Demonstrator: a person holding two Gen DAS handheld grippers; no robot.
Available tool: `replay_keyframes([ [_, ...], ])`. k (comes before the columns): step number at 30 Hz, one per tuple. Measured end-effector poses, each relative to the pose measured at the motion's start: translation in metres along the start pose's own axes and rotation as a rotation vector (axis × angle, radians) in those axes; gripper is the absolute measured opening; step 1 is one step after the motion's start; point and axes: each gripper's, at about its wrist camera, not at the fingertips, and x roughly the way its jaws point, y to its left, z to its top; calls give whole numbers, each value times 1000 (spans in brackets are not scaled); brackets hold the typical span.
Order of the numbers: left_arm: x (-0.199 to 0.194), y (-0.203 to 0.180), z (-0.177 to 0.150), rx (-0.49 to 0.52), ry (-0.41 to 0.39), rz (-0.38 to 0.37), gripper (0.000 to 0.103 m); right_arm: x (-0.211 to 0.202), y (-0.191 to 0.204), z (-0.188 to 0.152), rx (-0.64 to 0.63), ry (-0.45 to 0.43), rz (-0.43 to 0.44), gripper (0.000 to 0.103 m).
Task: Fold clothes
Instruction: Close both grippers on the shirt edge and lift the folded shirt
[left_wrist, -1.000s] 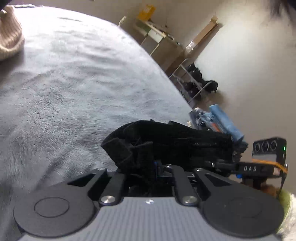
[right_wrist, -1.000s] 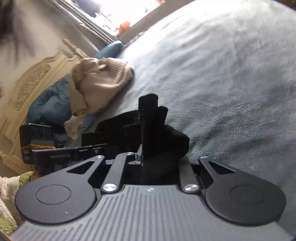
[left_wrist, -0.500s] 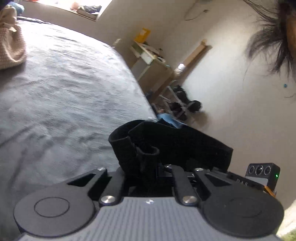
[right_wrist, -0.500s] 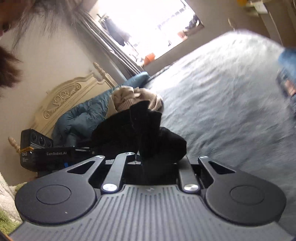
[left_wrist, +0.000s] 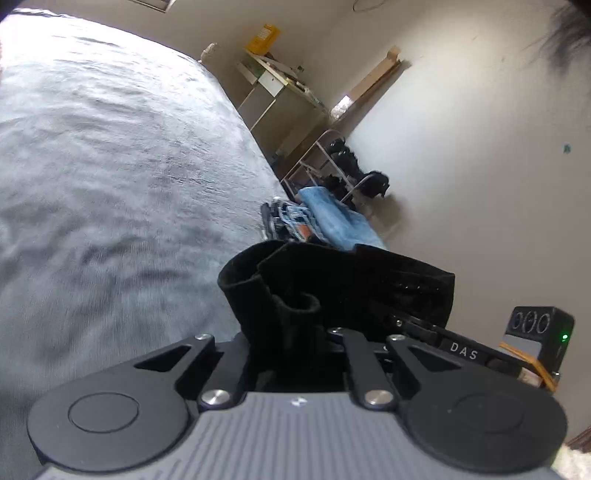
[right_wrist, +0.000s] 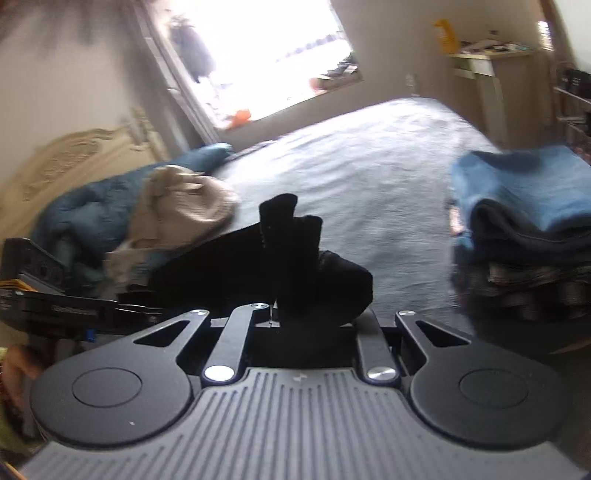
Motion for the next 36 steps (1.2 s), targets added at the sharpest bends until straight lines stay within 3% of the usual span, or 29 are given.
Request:
replay_keyframes([
  [7, 63, 48, 31, 25, 59, 18, 8, 65, -22, 6, 35, 43, -154, 12],
  [19, 113, 121, 57, -99, 126, 31, 8, 153, -7, 9, -65, 137, -346, 12],
  [27, 143, 149, 71, -126, 125, 41, 7, 199, -26, 11, -86, 182, -404, 11],
  [36, 159, 165, 94, -134, 107, 27, 7, 224, -41, 27, -100, 178, -404, 11],
])
